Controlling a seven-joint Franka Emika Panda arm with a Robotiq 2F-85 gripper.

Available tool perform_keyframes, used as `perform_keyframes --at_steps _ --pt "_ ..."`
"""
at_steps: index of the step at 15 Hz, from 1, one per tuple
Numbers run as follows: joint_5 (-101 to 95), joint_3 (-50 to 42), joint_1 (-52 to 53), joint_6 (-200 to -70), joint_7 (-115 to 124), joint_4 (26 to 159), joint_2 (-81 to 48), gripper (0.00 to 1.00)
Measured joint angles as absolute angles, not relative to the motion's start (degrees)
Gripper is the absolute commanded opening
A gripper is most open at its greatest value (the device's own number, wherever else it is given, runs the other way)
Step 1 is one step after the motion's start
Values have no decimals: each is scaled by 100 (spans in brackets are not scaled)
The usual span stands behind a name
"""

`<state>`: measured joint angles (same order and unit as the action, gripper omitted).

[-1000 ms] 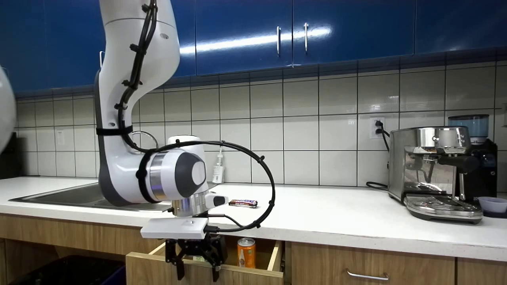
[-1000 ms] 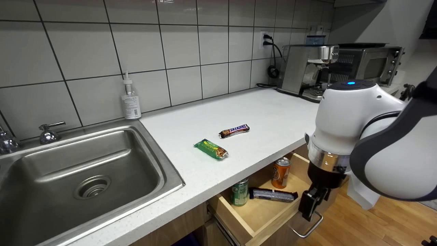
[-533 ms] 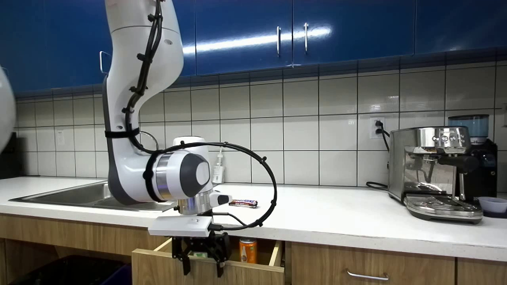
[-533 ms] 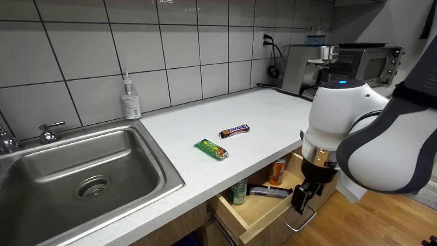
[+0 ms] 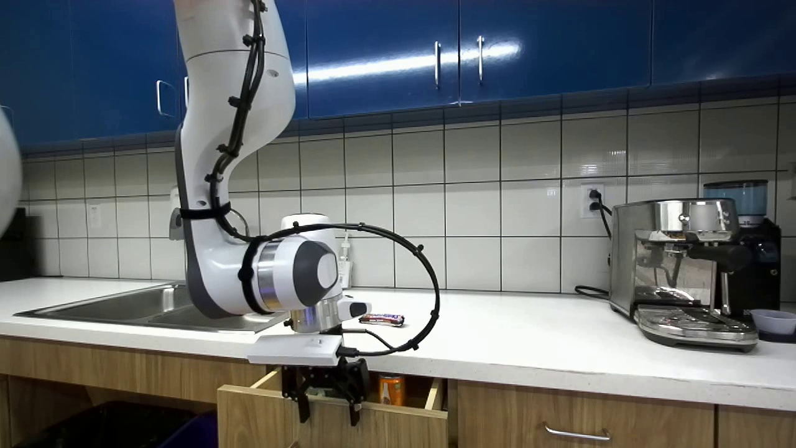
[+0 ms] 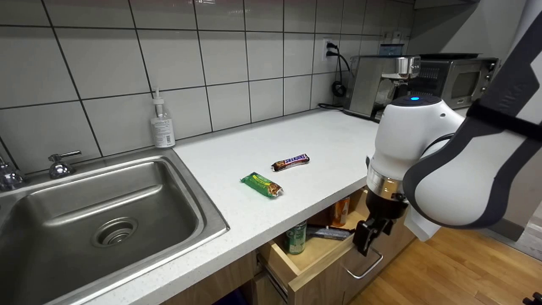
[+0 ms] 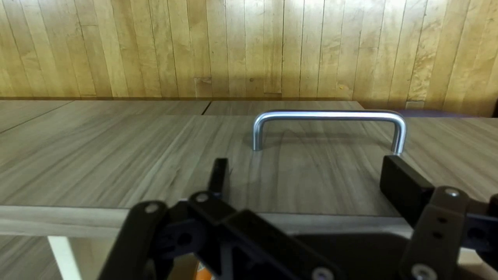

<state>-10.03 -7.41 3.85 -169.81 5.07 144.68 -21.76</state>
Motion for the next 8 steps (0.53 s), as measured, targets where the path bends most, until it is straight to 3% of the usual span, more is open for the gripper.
perform_keyframes --at_steps 8 --pt "-858 -682 327 -16735 376 14092 -2332 100"
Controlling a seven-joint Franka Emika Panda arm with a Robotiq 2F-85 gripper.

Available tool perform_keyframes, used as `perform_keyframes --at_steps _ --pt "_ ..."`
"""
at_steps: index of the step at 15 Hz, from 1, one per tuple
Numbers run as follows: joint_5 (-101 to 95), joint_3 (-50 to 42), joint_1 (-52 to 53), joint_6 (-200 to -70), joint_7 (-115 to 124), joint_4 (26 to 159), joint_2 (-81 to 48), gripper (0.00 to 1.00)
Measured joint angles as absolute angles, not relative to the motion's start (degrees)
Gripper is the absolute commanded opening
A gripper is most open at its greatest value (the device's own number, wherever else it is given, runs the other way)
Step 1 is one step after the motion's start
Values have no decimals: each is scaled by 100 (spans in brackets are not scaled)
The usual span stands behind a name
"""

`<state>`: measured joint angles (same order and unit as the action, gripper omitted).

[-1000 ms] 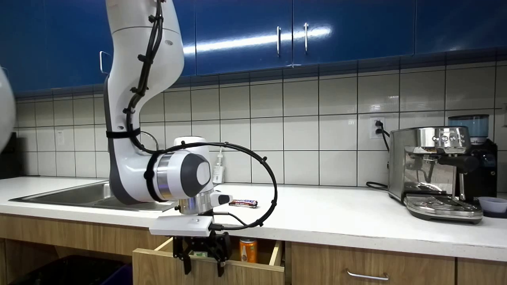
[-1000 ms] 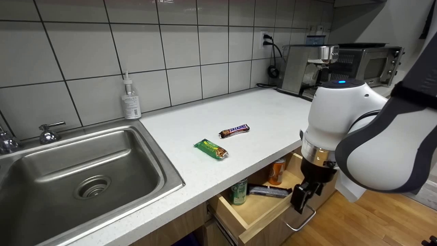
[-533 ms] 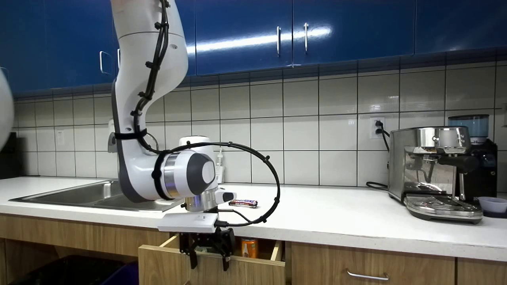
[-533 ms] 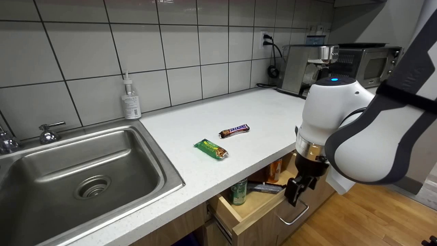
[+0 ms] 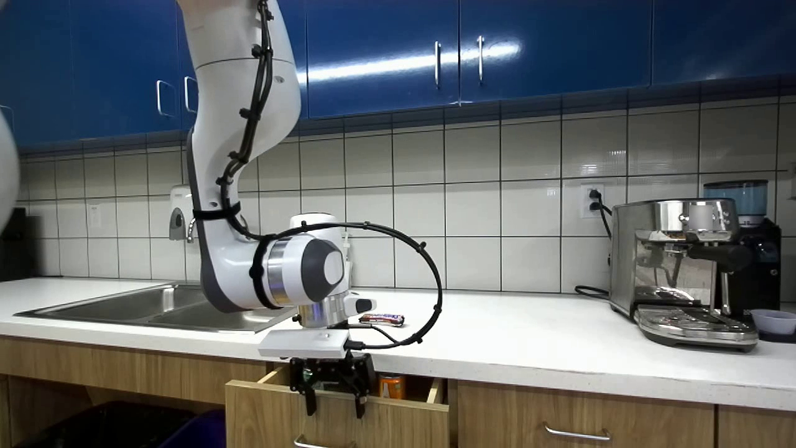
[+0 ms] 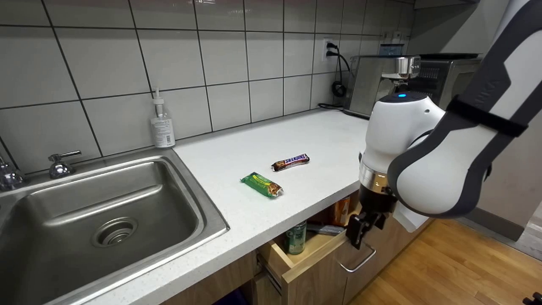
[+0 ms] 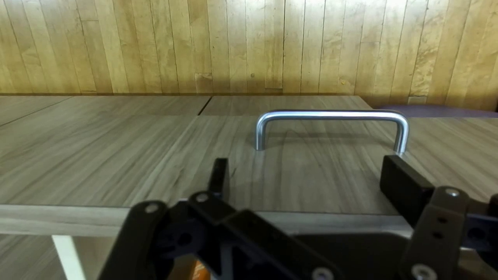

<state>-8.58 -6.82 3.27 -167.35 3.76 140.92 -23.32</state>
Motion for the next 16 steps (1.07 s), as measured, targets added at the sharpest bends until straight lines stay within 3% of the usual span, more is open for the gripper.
perform_keyframes --at_steps 16 --pt "-689 -555 140 -16520 183 13606 -2540 100"
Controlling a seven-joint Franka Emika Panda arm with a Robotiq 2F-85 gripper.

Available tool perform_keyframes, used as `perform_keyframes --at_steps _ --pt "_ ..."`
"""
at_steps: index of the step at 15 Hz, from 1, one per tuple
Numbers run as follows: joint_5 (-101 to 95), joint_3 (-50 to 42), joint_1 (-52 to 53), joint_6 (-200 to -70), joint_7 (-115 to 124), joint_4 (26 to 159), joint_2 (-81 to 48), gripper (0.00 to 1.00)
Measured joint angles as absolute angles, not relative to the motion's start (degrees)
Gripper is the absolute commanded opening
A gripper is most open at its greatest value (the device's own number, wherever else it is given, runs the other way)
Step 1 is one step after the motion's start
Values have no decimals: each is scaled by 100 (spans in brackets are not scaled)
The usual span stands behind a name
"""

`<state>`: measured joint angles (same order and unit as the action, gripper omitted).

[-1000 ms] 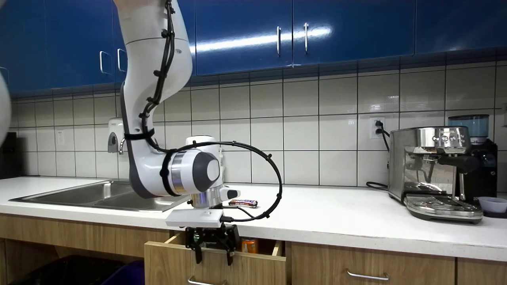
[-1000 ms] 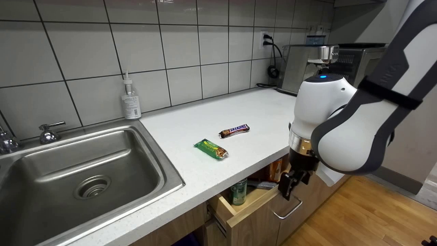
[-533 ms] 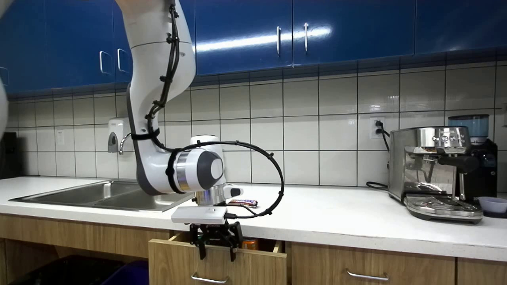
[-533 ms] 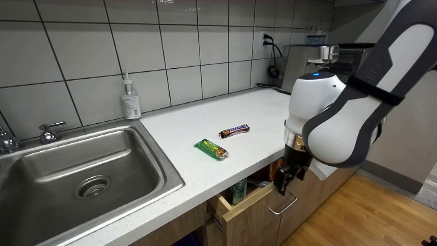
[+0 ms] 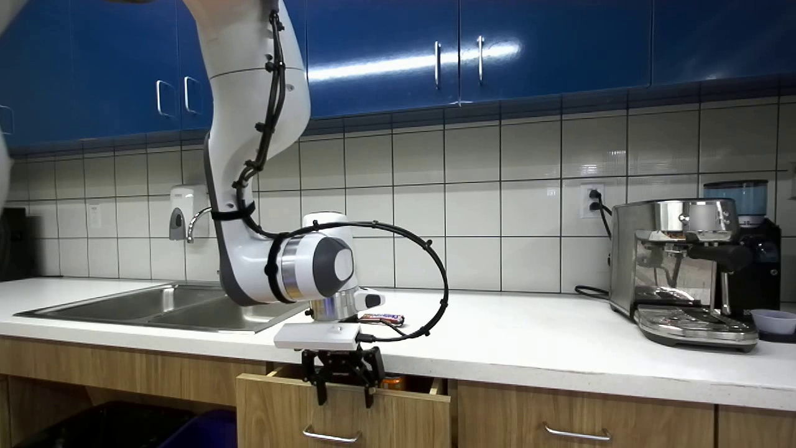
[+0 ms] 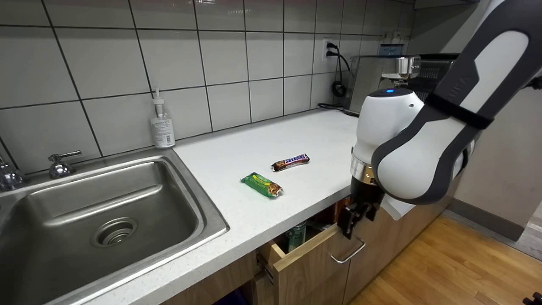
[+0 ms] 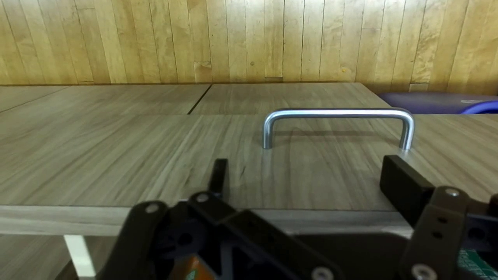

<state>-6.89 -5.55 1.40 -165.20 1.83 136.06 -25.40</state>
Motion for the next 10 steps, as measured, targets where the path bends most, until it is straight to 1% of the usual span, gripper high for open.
perform_keyframes --at_steps 4,10 --pt "-689 -567 129 -16519 183 13713 -2486 100" --pt "-689 -580 129 -16519 183 14393 -2024 100"
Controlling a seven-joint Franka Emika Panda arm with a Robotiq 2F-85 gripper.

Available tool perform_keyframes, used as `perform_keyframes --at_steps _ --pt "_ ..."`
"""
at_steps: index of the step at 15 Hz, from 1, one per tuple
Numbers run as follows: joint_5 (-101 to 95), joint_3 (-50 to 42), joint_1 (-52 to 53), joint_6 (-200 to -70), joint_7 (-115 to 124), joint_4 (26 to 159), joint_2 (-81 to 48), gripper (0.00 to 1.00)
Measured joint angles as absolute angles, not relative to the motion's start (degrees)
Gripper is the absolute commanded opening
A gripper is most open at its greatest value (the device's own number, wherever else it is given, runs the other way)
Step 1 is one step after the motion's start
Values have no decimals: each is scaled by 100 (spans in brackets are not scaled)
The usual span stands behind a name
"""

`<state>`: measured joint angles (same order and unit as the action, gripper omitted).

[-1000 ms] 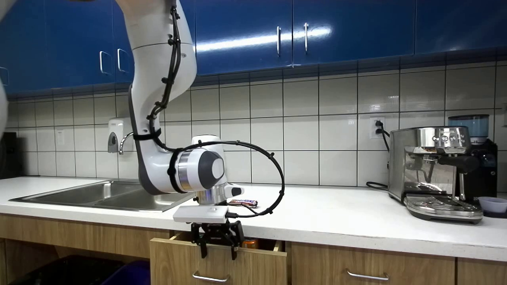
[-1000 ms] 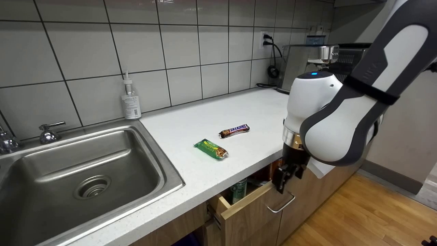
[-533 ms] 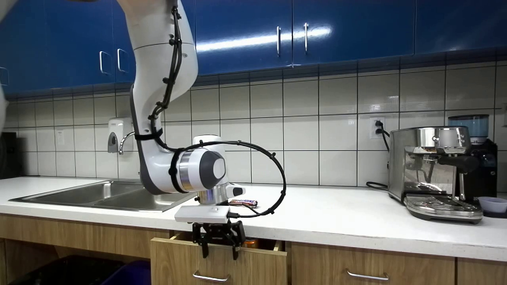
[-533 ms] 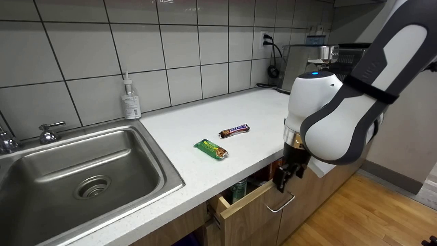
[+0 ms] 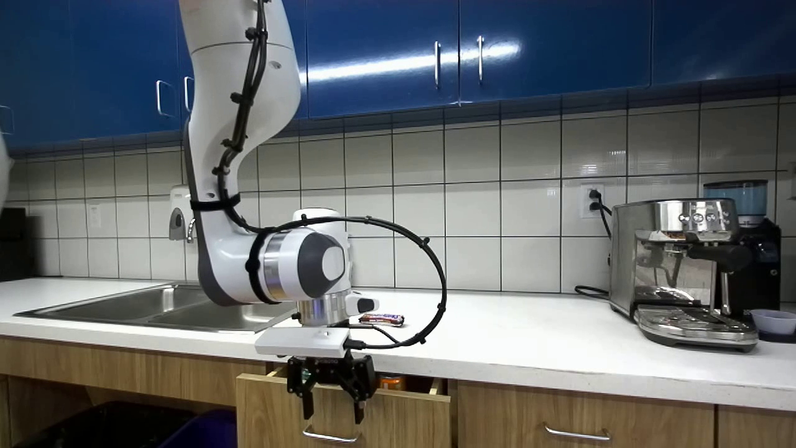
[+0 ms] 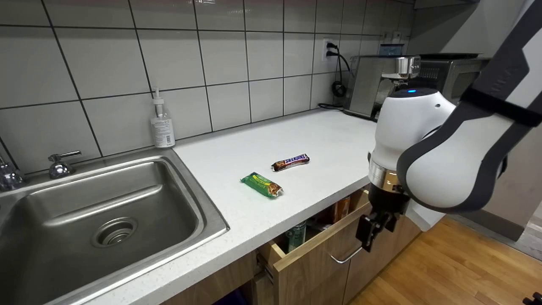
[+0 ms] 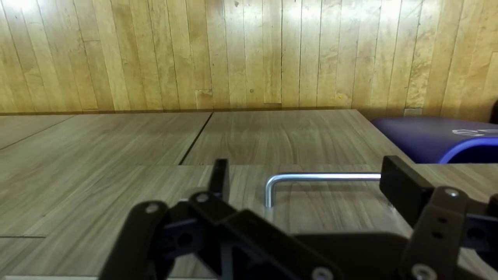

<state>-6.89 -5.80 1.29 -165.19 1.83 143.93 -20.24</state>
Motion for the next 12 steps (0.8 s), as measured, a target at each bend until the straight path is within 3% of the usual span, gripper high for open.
perform_keyframes --at_steps 12 --pt "-915 -654 128 -15962 194 15560 -215 100"
